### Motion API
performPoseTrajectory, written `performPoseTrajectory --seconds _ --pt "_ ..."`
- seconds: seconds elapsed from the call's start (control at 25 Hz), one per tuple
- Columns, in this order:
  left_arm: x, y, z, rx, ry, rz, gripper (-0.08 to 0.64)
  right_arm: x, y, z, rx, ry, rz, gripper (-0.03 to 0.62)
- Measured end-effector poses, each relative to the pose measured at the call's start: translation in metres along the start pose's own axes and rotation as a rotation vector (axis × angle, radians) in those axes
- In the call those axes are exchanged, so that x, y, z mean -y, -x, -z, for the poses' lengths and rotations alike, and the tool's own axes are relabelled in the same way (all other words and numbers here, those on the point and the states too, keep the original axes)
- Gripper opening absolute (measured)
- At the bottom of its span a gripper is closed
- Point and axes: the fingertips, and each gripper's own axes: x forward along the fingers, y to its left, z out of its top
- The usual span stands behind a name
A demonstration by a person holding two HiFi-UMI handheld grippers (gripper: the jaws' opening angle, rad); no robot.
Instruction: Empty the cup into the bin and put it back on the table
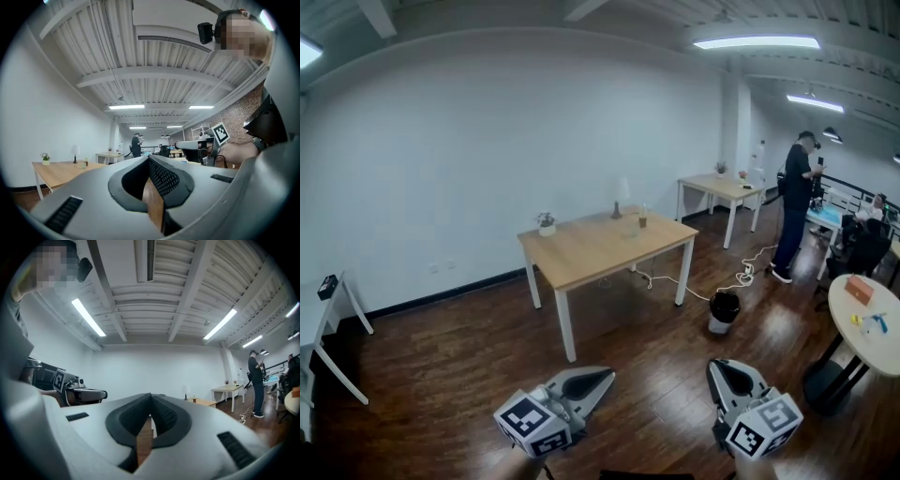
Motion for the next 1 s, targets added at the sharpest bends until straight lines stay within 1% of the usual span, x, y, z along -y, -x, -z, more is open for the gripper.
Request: performPoseTrajectory --seconds 0.08,0.2,0.32,0.56,0.68,0.84,0.92,1.0 --pt "-0.009 -0.008 0.004 0.003 -0.001 -0.004 -0.009 0.008 -0.008 0.001 0.002 0.002 -0.002 0.0" --pt "-0.027 -0.023 0.01 0.009 0.017 -0.012 -0.008 0.019 -0.024 0.003 -0.009 -0.008 -0.006 0.0" --pt "-0.044 -0.038 0.014 0.022 0.027 0.0 -0.008 0.039 -0.041 0.004 0.001 0.003 0.011 -0.002" --pt "-0.111 -0.064 0.016 0.033 0.041 0.01 -0.008 0.063 -0.102 0.001 -0.004 0.012 0.031 -0.002" --pt "-0.138 -0.082 0.014 0.048 0.025 0.031 -0.009 0.079 -0.131 0.0 -0.013 0.01 0.053 0.0" --pt "-0.178 -0.109 0.008 0.086 0.038 0.061 -0.008 0.102 -0.176 0.003 -0.02 0.011 0.056 -0.002" --pt "-0.2 -0.118 0.012 0.079 0.036 0.069 -0.008 0.109 -0.199 0.005 -0.024 0.016 0.058 -0.002" --pt "-0.222 -0.124 0.02 0.054 0.046 0.073 -0.009 0.115 -0.221 0.007 -0.029 0.026 0.065 -0.002"
